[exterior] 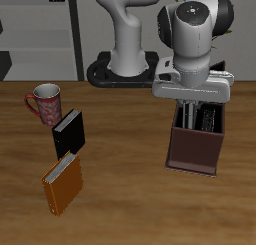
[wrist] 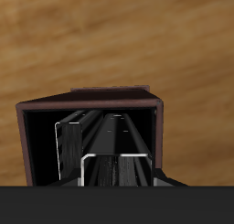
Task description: Place the left striped book into the left desk caddy's right compartment and place the right striped book into the left desk caddy's right compartment and place the orange book into the left desk caddy's left compartment
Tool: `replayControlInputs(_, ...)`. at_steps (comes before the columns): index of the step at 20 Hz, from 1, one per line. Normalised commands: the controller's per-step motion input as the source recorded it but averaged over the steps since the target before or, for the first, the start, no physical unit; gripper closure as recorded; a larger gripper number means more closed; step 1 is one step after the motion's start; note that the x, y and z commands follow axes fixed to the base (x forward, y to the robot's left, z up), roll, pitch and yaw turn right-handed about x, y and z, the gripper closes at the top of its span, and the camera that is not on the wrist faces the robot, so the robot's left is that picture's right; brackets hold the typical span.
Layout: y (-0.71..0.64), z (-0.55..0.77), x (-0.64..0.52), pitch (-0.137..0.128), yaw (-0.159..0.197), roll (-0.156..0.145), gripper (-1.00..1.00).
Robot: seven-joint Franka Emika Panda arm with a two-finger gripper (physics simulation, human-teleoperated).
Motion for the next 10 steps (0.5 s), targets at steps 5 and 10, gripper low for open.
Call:
replayControlInputs(5,-0.02,-0.09,0.01,0.006,-0.001,-0.005,1.00)
replayControlInputs(10,-0.01,-0.17,0.03,0.017,0.003,-0.002,1.00)
